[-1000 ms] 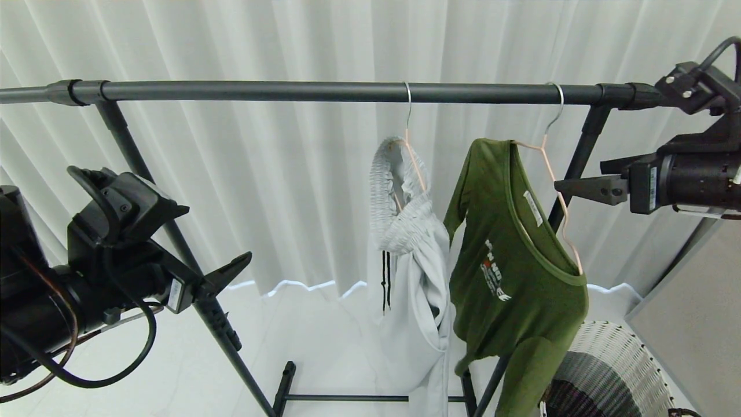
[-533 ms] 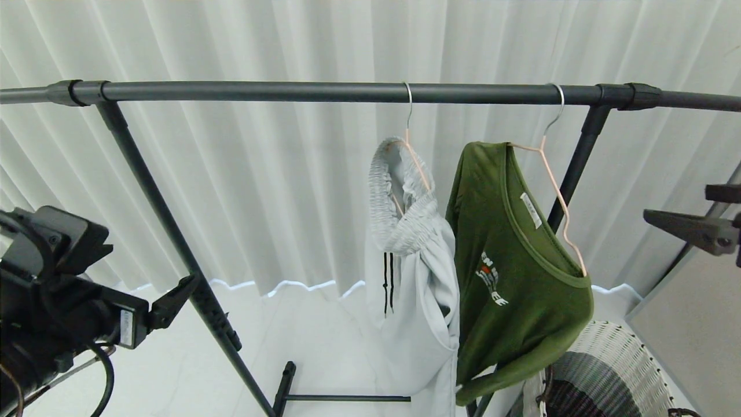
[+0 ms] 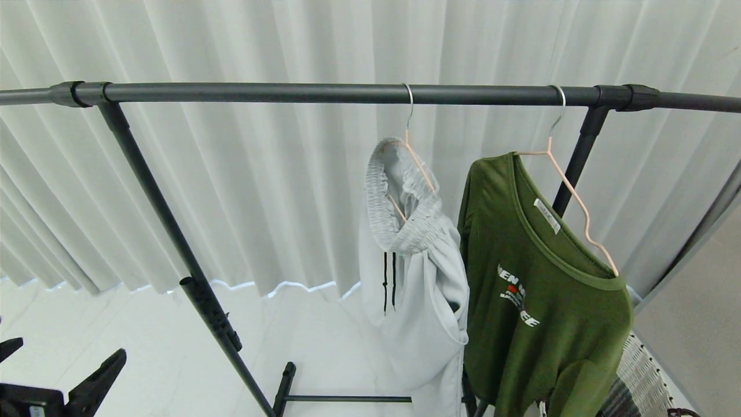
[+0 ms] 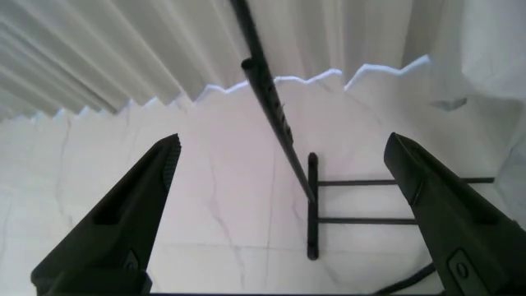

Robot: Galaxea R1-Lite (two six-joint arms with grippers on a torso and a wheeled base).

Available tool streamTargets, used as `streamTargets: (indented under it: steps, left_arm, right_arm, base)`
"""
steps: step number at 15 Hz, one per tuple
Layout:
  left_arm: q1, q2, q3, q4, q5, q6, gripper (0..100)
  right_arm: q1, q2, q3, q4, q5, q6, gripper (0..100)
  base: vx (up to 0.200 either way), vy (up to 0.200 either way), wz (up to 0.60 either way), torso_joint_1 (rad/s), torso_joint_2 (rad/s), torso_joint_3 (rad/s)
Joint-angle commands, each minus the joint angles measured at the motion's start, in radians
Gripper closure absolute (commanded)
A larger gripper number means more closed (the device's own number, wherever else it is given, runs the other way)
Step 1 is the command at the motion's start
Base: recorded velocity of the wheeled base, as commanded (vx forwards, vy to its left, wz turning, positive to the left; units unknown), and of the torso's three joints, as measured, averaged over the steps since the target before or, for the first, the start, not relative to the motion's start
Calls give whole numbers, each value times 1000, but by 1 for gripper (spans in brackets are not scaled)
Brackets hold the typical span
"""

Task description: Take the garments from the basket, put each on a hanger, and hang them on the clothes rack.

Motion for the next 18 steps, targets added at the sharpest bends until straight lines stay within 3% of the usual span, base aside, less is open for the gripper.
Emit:
streamTargets:
  steps: [1, 4, 7, 12, 16, 18]
  left_arm:
    - [18, -243, 58, 127, 0, -28, 0]
    - [18, -426, 132, 187, 3, -30, 0]
    - [18, -621, 224, 196, 63, 7, 0]
    - [14, -774, 219, 206, 85, 11, 0]
    - [14, -774, 233, 200, 150, -171, 0]
    - [14, -774, 233, 200, 167, -176, 0]
  right_arm:
    - [-26, -199, 97, 54, -24, -2, 0]
    - [-26, -345, 205, 59, -50, -6, 0]
    - [-26, -537, 332, 62, -101, -78, 0]
    - [-26, -561, 458, -90, -251, -92, 0]
    - [-25, -561, 464, -121, -292, 9, 0]
    - [-25, -561, 464, -144, -295, 20, 0]
  base:
    - [0, 0, 0, 0, 0, 0]
    - [0, 0, 0, 0, 0, 0]
    - [0, 0, 0, 0, 0, 0]
    - [0, 0, 0, 0, 0, 0]
    - [0, 0, 0, 0, 0, 0]
    - [0, 0, 0, 0, 0, 0]
